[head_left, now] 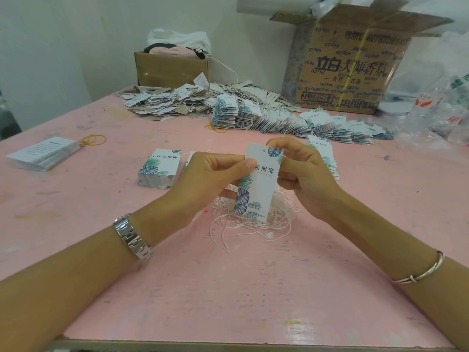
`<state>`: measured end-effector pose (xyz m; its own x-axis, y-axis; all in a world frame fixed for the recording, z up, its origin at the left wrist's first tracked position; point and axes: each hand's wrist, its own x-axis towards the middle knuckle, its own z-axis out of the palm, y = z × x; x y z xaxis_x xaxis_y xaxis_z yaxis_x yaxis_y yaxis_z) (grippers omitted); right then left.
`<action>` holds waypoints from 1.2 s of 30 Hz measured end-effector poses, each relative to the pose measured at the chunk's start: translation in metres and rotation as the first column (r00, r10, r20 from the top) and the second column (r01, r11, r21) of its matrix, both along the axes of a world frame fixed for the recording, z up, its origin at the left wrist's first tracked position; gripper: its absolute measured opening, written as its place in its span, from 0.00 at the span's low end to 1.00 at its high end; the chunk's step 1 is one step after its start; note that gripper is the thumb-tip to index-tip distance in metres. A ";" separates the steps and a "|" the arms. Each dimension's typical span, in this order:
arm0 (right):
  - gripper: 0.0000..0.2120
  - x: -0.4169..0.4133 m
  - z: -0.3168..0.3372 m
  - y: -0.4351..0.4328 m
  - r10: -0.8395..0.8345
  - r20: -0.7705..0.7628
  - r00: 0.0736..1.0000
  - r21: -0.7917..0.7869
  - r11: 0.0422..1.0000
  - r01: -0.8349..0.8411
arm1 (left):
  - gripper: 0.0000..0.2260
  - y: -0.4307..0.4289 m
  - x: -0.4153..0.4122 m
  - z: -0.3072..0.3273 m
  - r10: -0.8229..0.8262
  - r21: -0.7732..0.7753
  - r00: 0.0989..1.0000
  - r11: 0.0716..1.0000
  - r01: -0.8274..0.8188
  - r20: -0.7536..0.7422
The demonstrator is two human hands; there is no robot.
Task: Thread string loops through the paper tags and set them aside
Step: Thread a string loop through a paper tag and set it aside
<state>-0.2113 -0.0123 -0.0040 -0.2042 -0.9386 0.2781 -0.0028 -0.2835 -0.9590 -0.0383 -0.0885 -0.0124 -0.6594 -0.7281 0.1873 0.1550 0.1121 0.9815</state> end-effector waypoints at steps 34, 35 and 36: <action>0.15 -0.007 -0.002 -0.005 0.066 0.078 0.995 0.102 0.992 -0.074 | 0.07 0.000 -0.001 -0.001 0.018 0.000 1.000 1.000 -0.018 0.010; 0.17 -0.007 -0.002 -0.005 0.059 0.053 0.997 0.101 0.993 -0.064 | 0.06 0.001 0.000 -0.001 0.021 -0.008 1.000 1.000 -0.020 0.013; 0.17 -0.007 -0.002 -0.004 0.049 0.023 0.999 0.099 0.994 -0.051 | 0.06 0.001 0.000 -0.001 0.039 -0.037 0.999 0.999 -0.038 0.020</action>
